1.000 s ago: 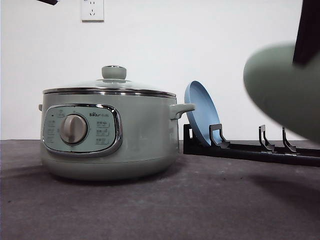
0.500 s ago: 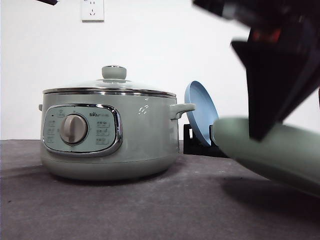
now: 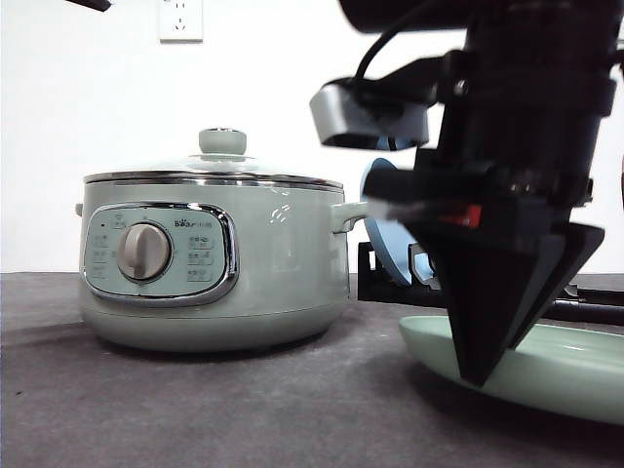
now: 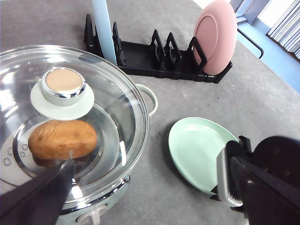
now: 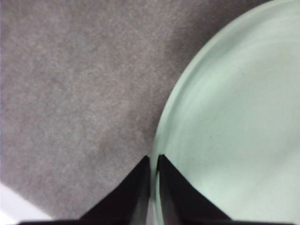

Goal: Transfer potato from steamer to green plate

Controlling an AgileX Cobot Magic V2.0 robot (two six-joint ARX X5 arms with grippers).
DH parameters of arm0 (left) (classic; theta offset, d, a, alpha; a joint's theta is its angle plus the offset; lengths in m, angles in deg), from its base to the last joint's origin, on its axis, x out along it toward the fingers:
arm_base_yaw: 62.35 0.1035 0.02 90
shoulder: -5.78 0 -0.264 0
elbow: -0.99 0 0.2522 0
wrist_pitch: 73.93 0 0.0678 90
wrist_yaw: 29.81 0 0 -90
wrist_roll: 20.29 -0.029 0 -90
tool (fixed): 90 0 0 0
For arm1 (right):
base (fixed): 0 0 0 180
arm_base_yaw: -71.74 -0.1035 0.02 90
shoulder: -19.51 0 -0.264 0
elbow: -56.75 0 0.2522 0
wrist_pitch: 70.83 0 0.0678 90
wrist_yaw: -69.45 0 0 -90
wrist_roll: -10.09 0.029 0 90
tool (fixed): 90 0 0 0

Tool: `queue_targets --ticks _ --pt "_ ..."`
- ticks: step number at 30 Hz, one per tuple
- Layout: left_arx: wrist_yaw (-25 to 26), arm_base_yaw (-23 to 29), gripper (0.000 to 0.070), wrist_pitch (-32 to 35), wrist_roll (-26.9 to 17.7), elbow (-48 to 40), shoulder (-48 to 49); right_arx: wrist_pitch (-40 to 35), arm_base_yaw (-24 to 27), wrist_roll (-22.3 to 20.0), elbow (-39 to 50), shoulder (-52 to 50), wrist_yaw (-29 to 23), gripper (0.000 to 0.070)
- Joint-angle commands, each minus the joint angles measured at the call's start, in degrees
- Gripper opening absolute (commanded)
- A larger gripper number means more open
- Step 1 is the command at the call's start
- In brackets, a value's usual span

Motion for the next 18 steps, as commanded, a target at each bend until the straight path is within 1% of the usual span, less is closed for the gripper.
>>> queue_targets --ticks 1,4,6,8,11,12,13,15,18 --pt "0.3 -0.2 0.07 0.2 -0.8 1.4 -0.2 -0.8 -1.0 0.4 -0.6 1.9 0.5 0.0006" --pt "0.3 -0.2 0.07 0.2 -0.8 1.4 -0.2 -0.9 -1.4 0.6 -0.6 2.9 0.5 0.0011" --pt "0.3 -0.2 0.07 0.1 -0.8 1.4 -0.2 -1.2 -1.6 0.8 -0.6 3.0 0.5 0.005" --pt "0.3 -0.2 0.07 0.0 -0.8 1.4 -0.2 -1.7 -1.7 0.9 -0.6 3.0 0.5 0.0191" --pt "0.3 -0.2 0.07 -0.1 -0.8 1.4 -0.2 -1.8 -1.6 1.0 -0.6 2.6 0.5 0.0432" --pt "0.3 -0.2 0.07 -0.1 -0.8 1.4 -0.2 -1.8 -1.5 1.0 -0.7 2.3 0.5 0.0497" --pt "0.3 -0.2 0.07 -0.2 -0.8 1.4 -0.2 -1.6 -1.4 1.1 -0.8 1.9 0.6 0.0547" --pt "0.3 -0.2 0.07 -0.2 -0.8 1.4 -0.2 -1.2 -1.4 1.3 -1.0 0.4 0.8 0.0621" --pt "0.3 -0.2 0.07 -0.3 -0.8 1.4 -0.2 -0.5 -1.4 1.2 -1.5 -2.8 2.5 0.0636"
